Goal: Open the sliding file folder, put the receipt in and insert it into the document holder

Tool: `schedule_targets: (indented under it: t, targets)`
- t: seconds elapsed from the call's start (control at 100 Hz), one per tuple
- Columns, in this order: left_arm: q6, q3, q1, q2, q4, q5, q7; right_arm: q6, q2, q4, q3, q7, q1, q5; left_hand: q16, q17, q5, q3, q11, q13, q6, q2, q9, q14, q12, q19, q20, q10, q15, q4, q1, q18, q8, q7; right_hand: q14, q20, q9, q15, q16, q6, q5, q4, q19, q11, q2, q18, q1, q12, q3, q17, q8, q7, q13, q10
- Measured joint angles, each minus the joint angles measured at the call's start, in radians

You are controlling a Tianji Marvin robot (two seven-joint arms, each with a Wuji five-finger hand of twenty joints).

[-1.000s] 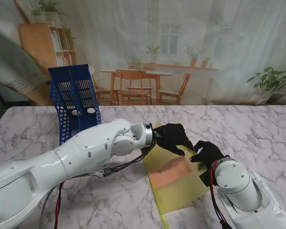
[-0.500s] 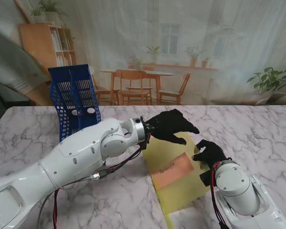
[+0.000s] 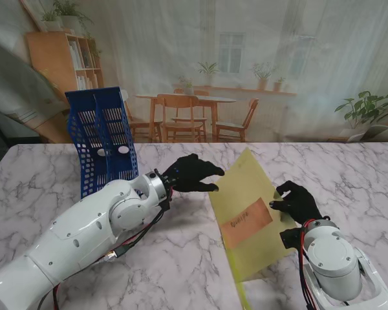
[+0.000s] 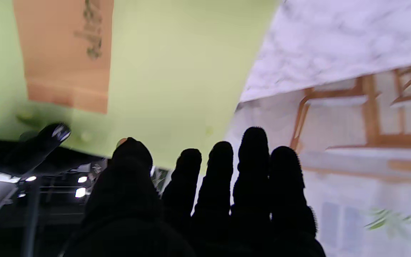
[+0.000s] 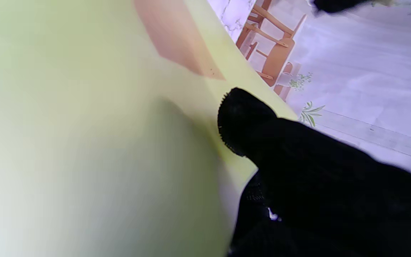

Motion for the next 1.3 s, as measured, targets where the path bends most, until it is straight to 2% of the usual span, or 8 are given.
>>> schedule_targets:
  t: [0.16,0.37,0.59,0.78,0.96,1.03,1.16,1.3]
  targets:
    - [0.029,-0.039,0.055,0.017,-0.009,-0.056,-0.035,-0.039,-0.003,-0.017,0.017,-0.011,-0.009,0.033,0.073,0.076,0.022,0.003,0.015,0.062,0.005,0.009,0.037,0.027,0.013,0.115,0.055,0.019,0.081,0.000,-0.032,0.039,0.006,0.020,0.000,0.000,-0.001,0.001,0.000,0.000,0.000,-0.007,0.000,0.000,0.000,-0.001,0.010,0.001,0.000,0.000,0.001,0.011,0.000,0.006]
    - [0.070,-0.025,0.069,0.020,-0.004,-0.145,-0.063,-0.048,-0.003,-0.051,0.027,-0.016,-0.011,0.046,0.075,0.082,0.053,0.003,0.012,0.062,0.013,0.009,0.062,0.040,0.013,0.126,0.057,0.022,0.082,0.000,-0.032,0.052,0.006,0.022,-0.001,0.000,-0.001,0.028,0.001,0.000,-0.001,-0.007,0.000,0.000,0.000,-0.002,0.010,0.001,0.000,0.008,0.001,0.012,0.000,0.008]
    - [0.148,0.032,0.061,0.005,0.032,-0.246,-0.095,-0.049,-0.005,-0.070,0.031,-0.023,-0.011,0.055,0.036,0.072,0.071,0.003,-0.015,0.061,0.043,0.009,0.062,0.057,-0.004,0.099,0.053,0.047,0.022,0.000,-0.033,0.065,-0.008,-0.002,-0.008,0.000,-0.001,0.028,0.001,0.000,-0.001,-0.007,0.000,0.001,0.000,-0.002,0.010,0.001,0.000,0.009,0.002,0.022,0.000,0.009]
    - [0.217,0.041,0.064,-0.010,0.041,-0.318,-0.140,-0.077,-0.012,-0.079,0.046,-0.038,-0.014,0.089,0.007,0.064,0.093,0.005,-0.016,0.058,0.075,0.025,0.075,0.074,-0.008,0.085,0.043,0.075,0.000,0.000,-0.057,0.084,-0.014,-0.024,-0.008,0.000,-0.001,0.028,0.001,0.000,-0.001,-0.007,0.000,0.002,0.000,-0.002,0.010,0.001,0.000,0.009,0.002,0.024,0.000,0.009]
    - [0.227,0.021,0.080,-0.012,0.028,-0.403,-0.172,-0.141,-0.011,-0.125,0.082,-0.014,-0.031,0.124,-0.015,0.061,0.130,0.005,-0.028,0.058,0.085,0.047,0.101,0.094,-0.008,0.085,0.043,0.096,-0.001,0.000,-0.097,0.105,-0.014,-0.023,-0.008,0.000,-0.001,0.041,0.001,0.000,-0.003,-0.007,0.000,0.003,0.000,-0.002,0.010,0.001,0.000,0.009,0.002,0.034,0.000,0.009]
    - [0.229,0.020,0.081,-0.012,0.025,-0.448,-0.196,-0.156,-0.008,-0.147,0.093,-0.003,-0.036,0.147,-0.033,0.038,0.129,-0.005,-0.067,0.034,0.090,0.056,0.096,0.105,-0.024,0.049,0.039,0.106,-0.031,0.000,-0.157,0.114,-0.024,-0.063,-0.008,0.000,-0.001,0.041,0.002,0.000,-0.003,-0.007,0.000,0.006,0.000,-0.002,0.010,0.001,0.000,0.009,0.002,0.034,0.001,0.009]
    - [0.265,0.018,0.077,-0.011,0.021,-0.669,-0.344,-0.178,-0.002,-0.178,0.102,0.018,-0.036,0.177,-0.072,-0.049,-0.046,-0.008,-0.184,-0.098,0.145,0.029,-0.068,0.129,-0.095,-0.069,-0.011,0.138,-0.112,0.000,-0.322,0.114,-0.085,-0.196,-0.010,0.000,-0.001,0.041,0.002,0.000,-0.003,-0.007,0.000,0.011,0.000,-0.002,0.010,0.001,0.000,0.018,0.002,0.034,0.011,0.009]
    - [0.269,0.046,0.058,-0.014,0.033,-0.752,-0.383,-0.179,0.003,-0.199,0.102,0.039,-0.031,0.198,-0.091,-0.100,-0.154,-0.020,-0.265,-0.169,0.182,-0.031,-0.176,0.137,-0.129,-0.127,-0.033,0.157,-0.156,-0.002,-0.402,0.111,-0.108,-0.247,-0.010,0.000,-0.001,0.041,0.002,0.000,-0.003,-0.007,0.000,0.011,0.000,-0.002,0.010,0.001,0.000,0.018,0.002,0.034,0.011,0.009]
